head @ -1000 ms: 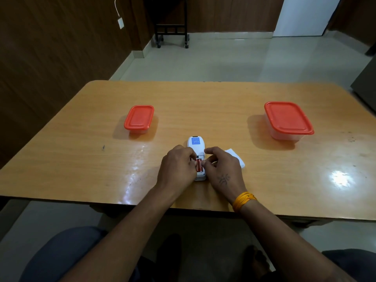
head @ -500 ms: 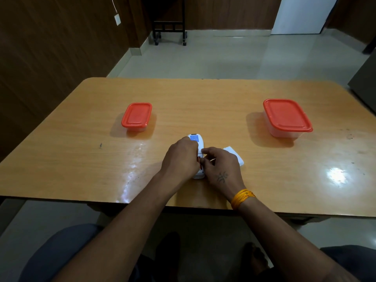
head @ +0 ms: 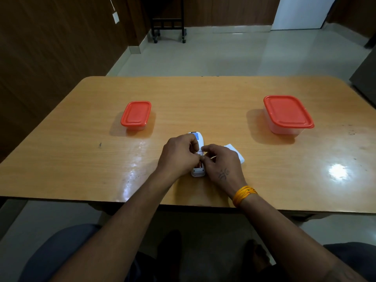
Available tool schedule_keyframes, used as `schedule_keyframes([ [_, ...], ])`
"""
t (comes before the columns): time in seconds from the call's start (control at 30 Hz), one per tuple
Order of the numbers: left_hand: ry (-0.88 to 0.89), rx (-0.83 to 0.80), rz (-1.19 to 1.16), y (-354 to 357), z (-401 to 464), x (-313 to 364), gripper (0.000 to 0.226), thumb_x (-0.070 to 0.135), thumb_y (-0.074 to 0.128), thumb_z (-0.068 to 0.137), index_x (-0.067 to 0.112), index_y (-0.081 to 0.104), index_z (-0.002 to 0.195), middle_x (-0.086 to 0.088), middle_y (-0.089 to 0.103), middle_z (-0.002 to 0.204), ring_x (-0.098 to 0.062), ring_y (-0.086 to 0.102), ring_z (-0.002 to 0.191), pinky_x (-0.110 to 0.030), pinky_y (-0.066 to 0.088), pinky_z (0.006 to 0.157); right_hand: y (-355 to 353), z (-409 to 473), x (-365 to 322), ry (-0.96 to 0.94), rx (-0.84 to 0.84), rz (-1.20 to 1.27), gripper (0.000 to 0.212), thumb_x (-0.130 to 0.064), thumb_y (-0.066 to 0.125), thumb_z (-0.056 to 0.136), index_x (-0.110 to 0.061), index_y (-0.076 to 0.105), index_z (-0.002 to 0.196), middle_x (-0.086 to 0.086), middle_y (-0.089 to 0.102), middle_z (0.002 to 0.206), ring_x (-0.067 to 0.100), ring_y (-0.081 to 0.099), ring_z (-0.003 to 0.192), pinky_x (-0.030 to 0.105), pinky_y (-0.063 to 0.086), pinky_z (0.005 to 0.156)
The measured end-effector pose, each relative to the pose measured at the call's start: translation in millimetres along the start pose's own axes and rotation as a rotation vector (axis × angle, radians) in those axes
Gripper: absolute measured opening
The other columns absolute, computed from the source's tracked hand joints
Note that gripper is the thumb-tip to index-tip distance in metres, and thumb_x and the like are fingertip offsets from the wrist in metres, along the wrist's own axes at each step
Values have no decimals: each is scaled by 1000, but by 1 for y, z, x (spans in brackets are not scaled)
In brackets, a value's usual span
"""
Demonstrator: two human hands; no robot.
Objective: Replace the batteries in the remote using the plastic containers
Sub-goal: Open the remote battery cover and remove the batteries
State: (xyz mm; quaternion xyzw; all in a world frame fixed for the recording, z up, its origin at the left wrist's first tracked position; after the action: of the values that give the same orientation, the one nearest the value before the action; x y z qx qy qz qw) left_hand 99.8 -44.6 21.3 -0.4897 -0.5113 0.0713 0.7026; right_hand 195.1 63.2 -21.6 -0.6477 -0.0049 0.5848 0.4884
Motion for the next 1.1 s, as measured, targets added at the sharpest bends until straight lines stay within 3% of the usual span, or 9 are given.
schedule_keyframes([
  [0.27, -127, 90, -348, -10, 0, -17, 15, 9, 85, 78, 19, 82, 89, 3, 73, 77, -17, 70, 74, -39, 64, 79, -10, 6, -14, -100, -118, -167, 23, -29, 76, 92, -17, 80, 110, 5, 74, 108, 22, 72, 90, 36, 54, 84],
  [0.43, -15, 128, -197, -16, -5, -11, 11, 9, 81, 84, 18, 82, 90, 7, 72, 79, -5, 64, 73, -15, 45, 68, -21, 9, -26, -263, -239, -322, 20, -22, 73, 89, -18, 81, 107, 6, 73, 108, 26, 67, 99, 36, 51, 81],
  [0.67, 25, 63, -174, -11, -8, -8, 17, 5, 79, 82, 19, 82, 92, 0, 79, 87, -12, 73, 81, -20, 52, 73, -25, 19, -37, -337, -333, -495, 22, -28, 67, 94, -22, 81, 109, 7, 76, 102, 29, 65, 95, 39, 54, 77],
  [0.8, -10, 79, -193, -10, -10, -16, 21, 6, 82, 81, 16, 83, 99, -3, 81, 91, -19, 77, 82, -36, 62, 86, -29, 26, -49, -394, -437, -646, 24, -30, 70, 95, -17, 79, 113, 12, 75, 107, 31, 65, 102, 39, 52, 81],
  [0.9, 3, 29, -51, -14, -11, -17, 26, 9, 77, 88, 18, 84, 110, -4, 82, 106, -21, 76, 97, -37, 59, 93, -29, 28, -57, -476, -467, -775, 27, -34, 71, 97, -16, 77, 116, 13, 75, 110, 33, 68, 102, 41, 56, 84],
  [1.0, 47, -45, 93, -14, -16, -13, 31, 15, 69, 91, 22, 82, 119, -7, 81, 109, -25, 73, 103, -31, 54, 85, -28, 29, -65, -532, -528, -861, 27, -31, 70, 98, -14, 76, 119, 13, 75, 111, 33, 69, 104, 36, 52, 80],
  [1.1, 54, -80, 134, -15, -19, -9, 30, 19, 68, 90, 22, 83, 115, -8, 80, 105, -28, 72, 101, -28, 46, 76, -30, 29, -74, -581, -568, -892, 24, -27, 68, 100, -11, 74, 117, 12, 74, 110, 32, 68, 103, 31, 41, 73],
])
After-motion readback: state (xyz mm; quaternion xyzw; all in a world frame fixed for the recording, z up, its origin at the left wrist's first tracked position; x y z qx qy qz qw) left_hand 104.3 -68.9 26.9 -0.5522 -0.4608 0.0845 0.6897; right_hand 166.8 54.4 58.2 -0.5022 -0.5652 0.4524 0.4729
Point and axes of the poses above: each hand's wrist, its own z-axis towards the middle knuckle, its own y-axis out of the palm, x = y × z, the point moved 3 cm from there along z, towards the middle knuckle
